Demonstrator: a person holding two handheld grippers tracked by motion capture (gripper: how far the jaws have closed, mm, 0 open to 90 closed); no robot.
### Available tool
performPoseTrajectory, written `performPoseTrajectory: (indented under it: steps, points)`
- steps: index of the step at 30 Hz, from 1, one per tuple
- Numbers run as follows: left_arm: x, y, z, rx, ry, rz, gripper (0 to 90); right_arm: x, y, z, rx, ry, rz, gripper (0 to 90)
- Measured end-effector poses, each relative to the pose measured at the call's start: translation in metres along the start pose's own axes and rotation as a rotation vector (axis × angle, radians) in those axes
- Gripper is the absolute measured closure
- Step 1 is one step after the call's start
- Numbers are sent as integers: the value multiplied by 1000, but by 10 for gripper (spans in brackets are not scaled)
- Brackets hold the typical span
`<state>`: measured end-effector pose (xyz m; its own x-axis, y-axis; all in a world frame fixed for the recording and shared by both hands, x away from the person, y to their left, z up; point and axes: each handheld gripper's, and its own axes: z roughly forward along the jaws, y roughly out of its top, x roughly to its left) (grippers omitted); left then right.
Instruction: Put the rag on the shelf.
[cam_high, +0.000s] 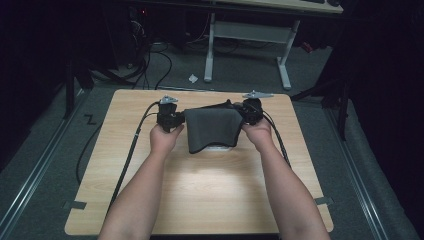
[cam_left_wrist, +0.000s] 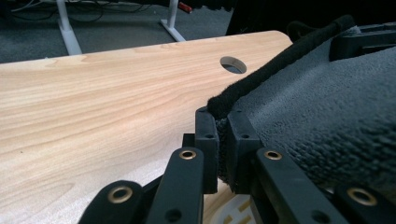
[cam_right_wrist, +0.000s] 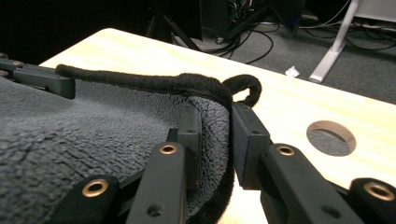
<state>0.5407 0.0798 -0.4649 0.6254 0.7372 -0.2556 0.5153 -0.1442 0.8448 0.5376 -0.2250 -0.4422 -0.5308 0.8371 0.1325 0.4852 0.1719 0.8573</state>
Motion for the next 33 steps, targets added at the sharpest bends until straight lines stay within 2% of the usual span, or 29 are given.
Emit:
performPoseTrajectory:
  steps: [11,14,22,25,28,30,33]
  points:
    - [2,-13,-1,14,-31,-13,841,-4,-8,5,5,12,47,698]
    - [1,-13,-1,16,-29,-8,838,-7,-7,3,2,-35,61,598]
    - [2,-14,-4,23,-30,-6,815,-12,0,-4,-13,-85,60,522]
    - [1,-13,-5,24,-22,0,783,-13,3,-7,-20,-102,51,498]
    - [2,-12,-6,15,9,-32,674,-16,3,-9,-11,-130,47,476]
    - [4,-11,-8,10,23,-44,662,-17,2,-10,-12,-128,54,476]
    - [7,-12,-9,12,41,-40,643,-20,1,-11,-12,-131,56,476]
